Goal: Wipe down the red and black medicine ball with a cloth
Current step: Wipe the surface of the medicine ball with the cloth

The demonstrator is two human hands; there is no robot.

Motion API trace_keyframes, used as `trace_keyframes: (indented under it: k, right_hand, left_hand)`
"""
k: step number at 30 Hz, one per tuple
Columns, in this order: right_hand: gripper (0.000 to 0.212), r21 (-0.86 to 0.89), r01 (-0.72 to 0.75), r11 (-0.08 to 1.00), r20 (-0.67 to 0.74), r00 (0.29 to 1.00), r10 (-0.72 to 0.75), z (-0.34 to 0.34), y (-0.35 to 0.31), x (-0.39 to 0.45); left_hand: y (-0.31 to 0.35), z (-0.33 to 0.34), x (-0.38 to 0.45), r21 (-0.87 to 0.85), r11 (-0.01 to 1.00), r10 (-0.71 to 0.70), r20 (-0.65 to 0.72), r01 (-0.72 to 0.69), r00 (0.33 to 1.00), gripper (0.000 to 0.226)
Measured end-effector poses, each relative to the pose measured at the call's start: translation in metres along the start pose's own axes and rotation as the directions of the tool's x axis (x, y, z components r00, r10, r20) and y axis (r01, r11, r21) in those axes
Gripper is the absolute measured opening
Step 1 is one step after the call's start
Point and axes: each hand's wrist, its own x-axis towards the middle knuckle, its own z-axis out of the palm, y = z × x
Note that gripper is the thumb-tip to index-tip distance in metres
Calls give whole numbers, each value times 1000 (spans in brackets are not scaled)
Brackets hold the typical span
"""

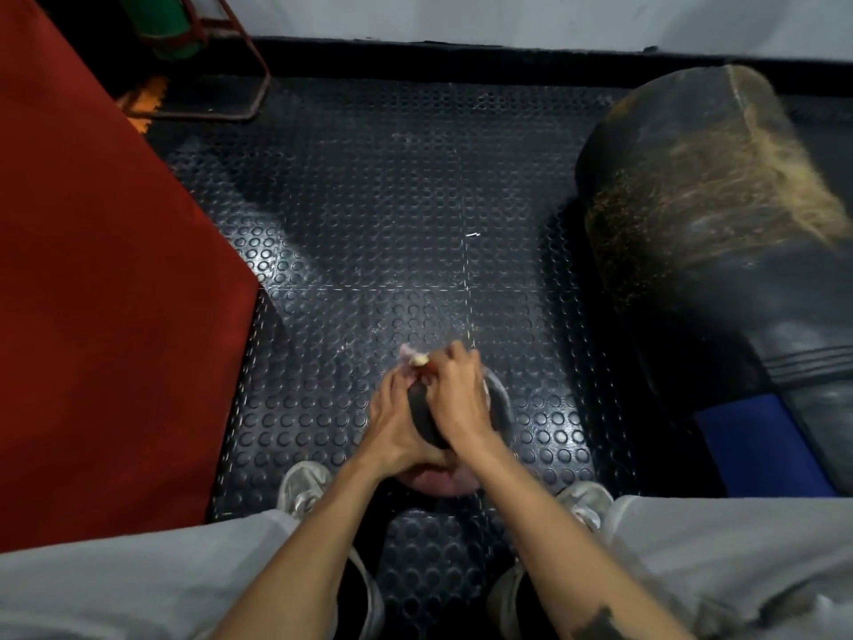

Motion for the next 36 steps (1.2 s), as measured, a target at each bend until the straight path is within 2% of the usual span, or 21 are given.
trace_keyframes:
  k: [2,5,6,7,10,12,13,15,18,19,21,23,24,25,28,29,31,34,36]
  right_hand:
    - [15,0,71,998,8,997,-71,-6,13,6]
    - [20,44,-200,979,-7,980,200,-14,52,44]
    - [22,79,-260,962,-19,965,262,-14,55,41]
    - [21,89,-260,962,-49,963,265,-11,50,34]
    - [29,78,-62,995,-73,995,68,2,14,-1]
    - [29,74,93,993,1,996,-93,3,-1,-19]
    - [26,61,119,991,28,992,-121,-1,1,-13]
    - [21,35,52,998,23,998,-53,-9,17,11]
    - [20,55,-184,981,-15,983,185,-14,39,42]
    - [20,49,-189,981,-25,981,191,-12,33,40]
    - [19,20,-70,997,13,997,70,-3,14,21]
    - [17,62,84,995,84,992,-89,-5,9,3]
    - [16,78,90,993,101,990,-97,-8,15,9]
    - [15,91,37,995,100,994,-47,-11,24,22]
    - [25,141,-282,949,100,958,269,-20,50,49]
    - [26,152,-297,943,70,955,289,-16,47,44]
    - [21,126,-170,977,16,985,169,-1,23,21]
    - [30,89,116,989,121,985,-126,8,-4,-17]
    - [29,110,89,990,77,992,-98,-3,8,-2]
  left_hand:
    - [-7,0,-7,-2,999,-34,30,34,999,163]
    - [-5,-2,-9,7,999,-47,45,47,998,162]
    - [-4,-3,-9,13,999,-47,60,46,997,162]
    - [-3,-5,-7,16,999,-35,63,34,997,163]
    - [-6,-9,-1,1,1000,-26,76,26,997,160]
    - [-4,-8,-2,-13,1000,-13,71,14,997,146]
    - [0,-7,-3,-24,1000,-11,63,13,998,145]
    - [7,-5,-1,-26,999,-23,38,24,999,155]
    - [14,0,2,27,999,-23,17,22,1000,160]
    - [14,0,2,28,999,-25,13,25,1000,160]
    - [5,-2,1,15,1000,-10,29,9,1000,161]
    - [-9,-4,-4,-5,1000,-18,54,18,998,163]
    - [-14,-4,-7,-6,999,-34,58,35,998,164]
    - [-16,-4,-9,0,999,-48,60,48,997,164]
    - [-13,-1,-12,29,999,-44,63,42,997,166]
    - [-11,-2,-13,25,999,-38,66,36,997,167]
    - [-13,-1,-12,-4,1000,-23,64,23,998,165]
    - [-16,-1,-11,-22,999,27,38,-26,999,147]
    - [-10,-3,-11,-58,998,5,34,-3,999,150]
